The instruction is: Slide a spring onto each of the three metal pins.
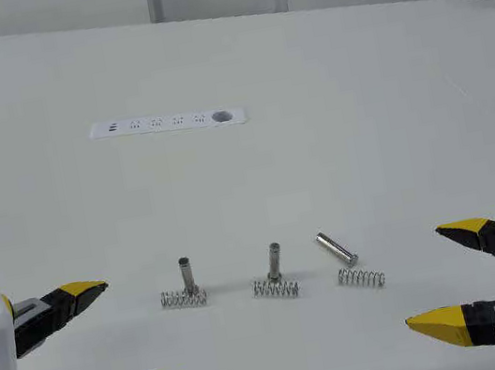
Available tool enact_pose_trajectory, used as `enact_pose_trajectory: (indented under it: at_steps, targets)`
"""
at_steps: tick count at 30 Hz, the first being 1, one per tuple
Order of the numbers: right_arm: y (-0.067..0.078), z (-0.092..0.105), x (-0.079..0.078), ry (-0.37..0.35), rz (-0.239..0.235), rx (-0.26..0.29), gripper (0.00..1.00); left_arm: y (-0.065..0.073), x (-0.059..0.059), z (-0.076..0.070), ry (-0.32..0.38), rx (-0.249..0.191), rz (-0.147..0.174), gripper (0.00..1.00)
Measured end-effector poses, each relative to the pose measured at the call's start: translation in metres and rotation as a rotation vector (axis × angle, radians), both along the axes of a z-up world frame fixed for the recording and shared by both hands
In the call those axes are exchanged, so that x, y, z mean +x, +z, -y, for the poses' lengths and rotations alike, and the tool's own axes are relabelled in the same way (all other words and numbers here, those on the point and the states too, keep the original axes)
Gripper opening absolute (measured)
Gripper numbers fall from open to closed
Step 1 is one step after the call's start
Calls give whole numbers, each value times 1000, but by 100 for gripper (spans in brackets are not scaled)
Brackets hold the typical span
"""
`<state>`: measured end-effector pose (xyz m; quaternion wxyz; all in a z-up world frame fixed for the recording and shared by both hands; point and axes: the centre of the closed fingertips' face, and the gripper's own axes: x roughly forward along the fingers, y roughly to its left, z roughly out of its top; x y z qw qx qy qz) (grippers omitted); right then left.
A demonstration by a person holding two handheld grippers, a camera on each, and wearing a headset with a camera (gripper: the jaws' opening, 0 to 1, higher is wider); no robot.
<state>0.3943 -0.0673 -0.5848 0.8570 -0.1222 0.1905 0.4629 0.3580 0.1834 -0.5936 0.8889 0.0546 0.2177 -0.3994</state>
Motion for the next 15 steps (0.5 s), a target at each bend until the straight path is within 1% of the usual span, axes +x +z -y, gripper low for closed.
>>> enact_pose_trajectory:
  at_steps: [8,15]
  targets:
    - [-1,-1,-3,6,-18,-11,73,-2,-3,0,3,7,-5,91]
    - [2,-1,-4,0,-22,-21,71,-1,-2,1,5,0,2,91]
